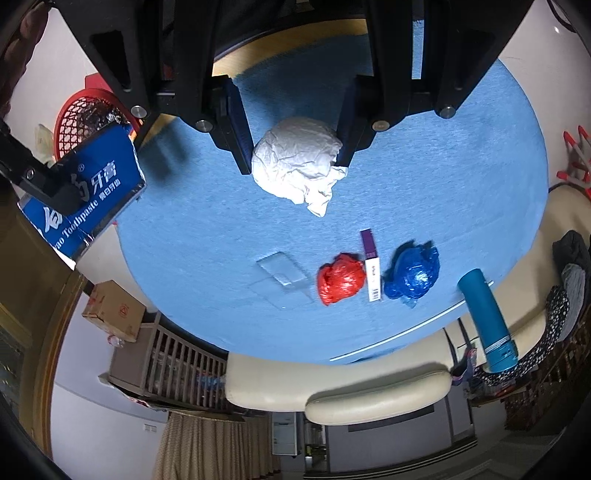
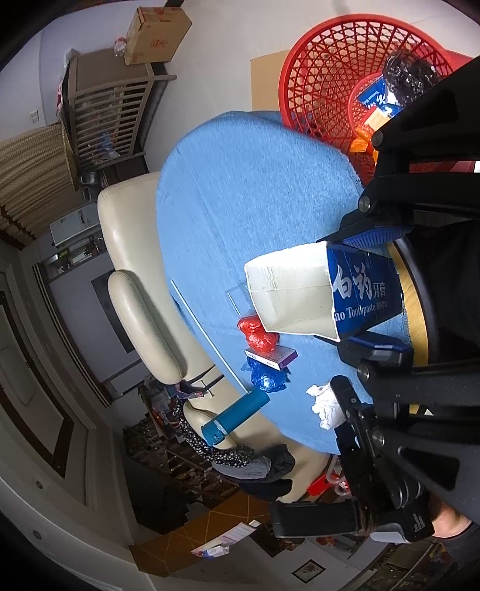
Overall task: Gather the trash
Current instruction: 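Carry the white bag and toothpaste box over the red basket and open both grippers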
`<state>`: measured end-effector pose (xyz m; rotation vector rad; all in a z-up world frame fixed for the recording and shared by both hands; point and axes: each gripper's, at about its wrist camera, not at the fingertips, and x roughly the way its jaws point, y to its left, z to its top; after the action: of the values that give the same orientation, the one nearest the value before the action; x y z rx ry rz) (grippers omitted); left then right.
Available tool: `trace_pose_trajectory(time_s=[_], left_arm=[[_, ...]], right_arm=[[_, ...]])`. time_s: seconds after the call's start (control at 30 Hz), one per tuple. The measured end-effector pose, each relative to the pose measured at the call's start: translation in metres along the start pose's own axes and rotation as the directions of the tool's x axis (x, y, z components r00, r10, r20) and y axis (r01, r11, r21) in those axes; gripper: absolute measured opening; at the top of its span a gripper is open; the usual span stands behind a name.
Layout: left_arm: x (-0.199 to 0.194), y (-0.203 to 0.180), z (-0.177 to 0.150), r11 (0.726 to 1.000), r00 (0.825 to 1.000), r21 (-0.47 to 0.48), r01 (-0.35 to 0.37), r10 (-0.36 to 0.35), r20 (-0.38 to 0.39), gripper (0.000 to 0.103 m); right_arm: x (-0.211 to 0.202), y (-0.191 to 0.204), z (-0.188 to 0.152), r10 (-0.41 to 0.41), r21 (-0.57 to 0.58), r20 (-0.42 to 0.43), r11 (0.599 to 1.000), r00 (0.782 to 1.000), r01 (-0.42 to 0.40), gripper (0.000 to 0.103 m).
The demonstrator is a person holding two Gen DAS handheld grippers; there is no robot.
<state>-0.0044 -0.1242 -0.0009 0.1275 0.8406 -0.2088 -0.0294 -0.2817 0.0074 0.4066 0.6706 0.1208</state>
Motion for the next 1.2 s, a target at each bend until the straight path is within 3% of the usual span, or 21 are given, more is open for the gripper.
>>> trace_pose_trajectory(time_s=[0.43, 0.87, 1.03, 1.2], left_arm=[[-0.016, -0.035, 0.007, 0.996, 0.998, 0.073, 0.057, -0.058, 0.012, 0.045], [-0.014, -0.083, 0.013, 0.975, 0.99, 0.171, 0.139, -0.142, 0.005, 0.045], [-0.006, -0.115, 0.016, 0.957, 0.984, 0.228, 0.178, -0.178, -0.023, 0.045], [0.002, -0.147, 0.02, 0.936, 0.971, 0.258, 0.24, -0.232, -0.063, 0.045]], right_arm=[[-0.028, -0.032, 0.0, -0.063, 0.052, 0.042, 0.997, 0.997, 0.061, 0.042], [-0.069, -0.096, 0.0, -0.226, 0.133, 0.086, 0.968, 0.97, 0.214, 0.042], [-0.079, -0.135, -0.007, -0.294, 0.197, 0.067, 0.941, 0.953, 0.276, 0.042], [-0.074, -0.166, -0.018, -0.318, 0.236, -0.004, 0.921, 0.948, 0.309, 0.042]])
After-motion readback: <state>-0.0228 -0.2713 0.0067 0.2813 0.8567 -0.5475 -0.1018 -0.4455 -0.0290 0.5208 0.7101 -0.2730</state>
